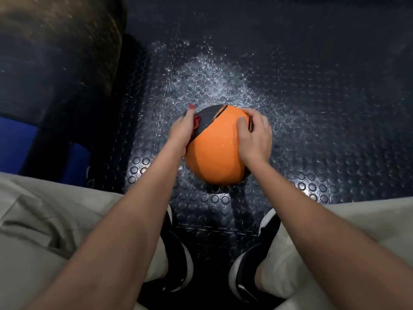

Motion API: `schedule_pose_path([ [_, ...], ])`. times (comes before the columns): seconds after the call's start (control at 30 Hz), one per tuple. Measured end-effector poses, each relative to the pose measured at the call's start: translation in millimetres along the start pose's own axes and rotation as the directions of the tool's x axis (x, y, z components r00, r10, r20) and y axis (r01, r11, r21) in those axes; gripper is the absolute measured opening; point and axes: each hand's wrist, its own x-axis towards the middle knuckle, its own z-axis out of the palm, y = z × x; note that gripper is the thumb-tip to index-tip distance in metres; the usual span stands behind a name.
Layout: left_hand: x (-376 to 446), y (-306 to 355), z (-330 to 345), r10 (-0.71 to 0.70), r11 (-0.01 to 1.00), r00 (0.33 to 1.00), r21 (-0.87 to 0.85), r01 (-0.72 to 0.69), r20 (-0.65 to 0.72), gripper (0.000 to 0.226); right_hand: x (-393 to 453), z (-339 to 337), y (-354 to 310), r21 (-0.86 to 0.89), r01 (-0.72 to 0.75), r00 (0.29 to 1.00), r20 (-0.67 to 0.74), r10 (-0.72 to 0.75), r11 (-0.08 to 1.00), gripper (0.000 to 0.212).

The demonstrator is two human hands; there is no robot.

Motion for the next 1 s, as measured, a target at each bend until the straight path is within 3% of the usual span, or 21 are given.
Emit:
schedule_pose_path([
  [0.1,-19,25,16,0.289,0.910,0.956,0.324,-0.259,-0.048,0.046,-4,2,0,0.010,-0.052,0.996,-0.070,0.052,0.999,0.044],
  [0.2,-26,28,24,0.426,0.829,0.905,0.403,-0.388,-0.006,0.044,-4,-3,5,0.044,-0.100,0.992,-0.079,0.104,0.994,0.053],
  [0.3,-17,10,17,0.350,0.909,0.935,0.259,-0.326,-0.053,0.050,-2,-7,6,0.063,-0.103,0.994,-0.035,0.105,0.993,0.058],
  [0.4,-9,-4,1,0.081,0.997,0.996,-0.013,-0.082,-0.039,0.056,-5,-5,2,0.036,-0.071,0.997,-0.007,0.072,0.997,0.053],
  [0.47,-11,-6,0,0.014,0.996,1.000,-0.086,-0.015,-0.015,0.052,-9,-3,0,0.011,-0.037,0.999,-0.007,0.037,0.999,0.052],
  [0.57,-21,11,11,0.190,0.973,0.979,0.145,-0.178,-0.075,0.049,-12,-2,-1,-0.005,-0.033,0.999,-0.040,0.032,0.999,0.051],
  [0.67,-32,29,23,0.355,0.869,0.935,0.373,-0.325,-0.011,0.058,-11,-3,2,0.020,-0.083,0.994,-0.069,0.084,0.996,0.053],
  [0.77,-26,20,22,0.429,0.847,0.903,0.362,-0.389,-0.033,0.050,-5,-8,6,0.076,-0.131,0.990,-0.051,0.135,0.988,0.057],
  [0.87,-19,-11,8,0.205,0.978,0.978,0.034,-0.204,-0.037,0.054,-4,-8,5,0.087,-0.137,0.990,-0.031,0.140,0.987,0.057],
  [0.93,-16,-33,1,0.015,0.987,0.999,-0.160,-0.007,0.049,0.064,-5,-6,3,0.057,-0.127,0.991,-0.029,0.129,0.990,0.054],
  [1.0,-14,-41,0,-0.079,0.962,0.995,-0.258,0.090,0.054,0.069,-8,-5,2,0.024,-0.104,0.994,-0.030,0.105,0.994,0.054],
])
